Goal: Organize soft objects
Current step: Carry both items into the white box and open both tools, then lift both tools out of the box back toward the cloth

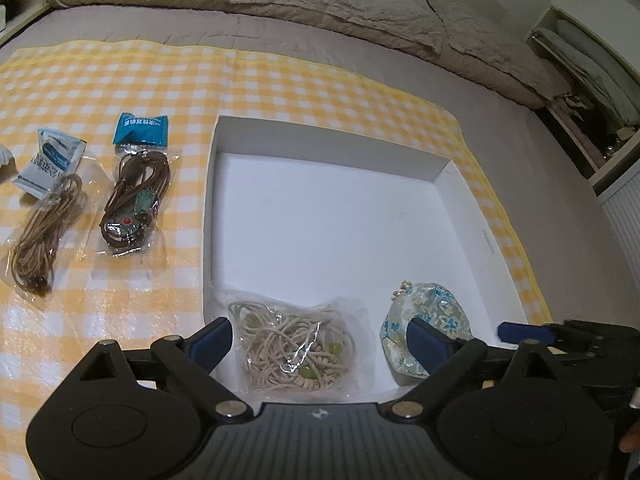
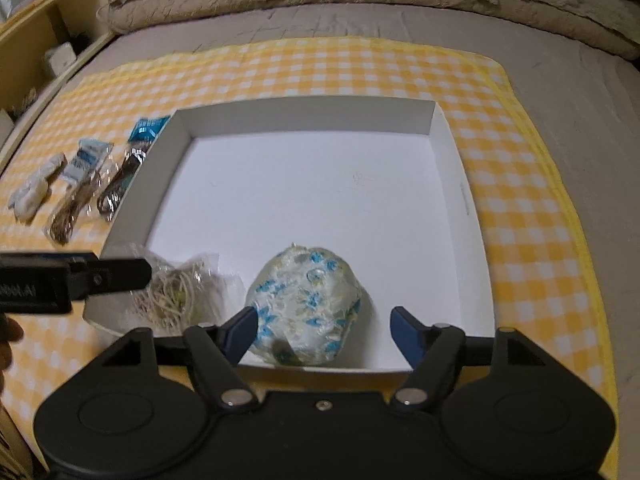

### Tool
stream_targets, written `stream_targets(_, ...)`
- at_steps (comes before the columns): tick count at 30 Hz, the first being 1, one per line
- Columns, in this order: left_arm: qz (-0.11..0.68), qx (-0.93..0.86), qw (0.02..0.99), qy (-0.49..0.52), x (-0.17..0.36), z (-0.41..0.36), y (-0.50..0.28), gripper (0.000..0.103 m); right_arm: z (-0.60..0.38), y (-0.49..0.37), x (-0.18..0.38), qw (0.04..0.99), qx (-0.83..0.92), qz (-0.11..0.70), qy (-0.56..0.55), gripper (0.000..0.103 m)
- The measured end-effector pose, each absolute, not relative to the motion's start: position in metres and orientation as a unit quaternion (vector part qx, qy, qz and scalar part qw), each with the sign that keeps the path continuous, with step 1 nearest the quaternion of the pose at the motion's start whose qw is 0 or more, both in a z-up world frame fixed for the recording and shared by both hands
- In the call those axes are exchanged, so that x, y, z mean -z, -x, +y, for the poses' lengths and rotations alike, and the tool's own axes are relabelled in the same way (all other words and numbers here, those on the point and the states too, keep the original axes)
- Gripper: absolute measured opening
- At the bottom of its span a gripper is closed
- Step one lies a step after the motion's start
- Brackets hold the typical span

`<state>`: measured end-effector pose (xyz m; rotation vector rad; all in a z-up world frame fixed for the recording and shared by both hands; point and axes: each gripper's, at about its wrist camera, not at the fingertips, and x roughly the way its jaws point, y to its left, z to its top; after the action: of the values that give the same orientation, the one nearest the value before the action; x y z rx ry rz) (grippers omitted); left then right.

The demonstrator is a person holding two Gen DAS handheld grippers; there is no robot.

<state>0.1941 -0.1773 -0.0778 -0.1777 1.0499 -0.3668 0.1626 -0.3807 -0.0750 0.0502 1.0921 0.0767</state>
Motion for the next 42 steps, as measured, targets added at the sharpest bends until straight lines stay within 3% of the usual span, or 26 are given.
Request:
stream_targets(5, 0.494, 0.176, 0.848, 0.074, 0.077, -0.178, -0.193, 0.095, -0.375, -0.173, 0.096, 0.846, -0.033, 0.533, -0.012, 0.051)
stream_targets(16, 0.49, 0.174, 0.852, 0.061, 0.074, -0.174, -0.189, 0.095, -0.374, -0.167, 0.078, 0.858, -0.046, 0.51, -0.035, 0.053)
stream_targets(26, 0.472, 0.18, 0.862, 0.045, 0.064, -0.168, -0.178, 0.101, -0.385, -0.137, 0.044, 0.887, -0.026, 0.459, -0.043, 0.071)
stream_targets(31, 0.46, 0.176, 0.869, 0.036, 0.059, -0.162, -0.172, 0.103, -0.387, -0.125, 0.038, 0.897, -0.01, 0.441, -0.032, 0.084)
stream_targets(35, 0.449, 0.174, 0.876, 0.026, 0.054, -0.157, -0.166, 0.103, -0.391, -0.115, 0.034, 0.903, 0.003, 0.427, -0.041, 0.102)
stream_targets(42, 0.426, 0.162, 0.89, 0.008, 0.046, -0.144, -0.158, 0.103, -0.391, -0.108, 0.031, 0.914, 0.014, 0.402, -0.043, 0.103)
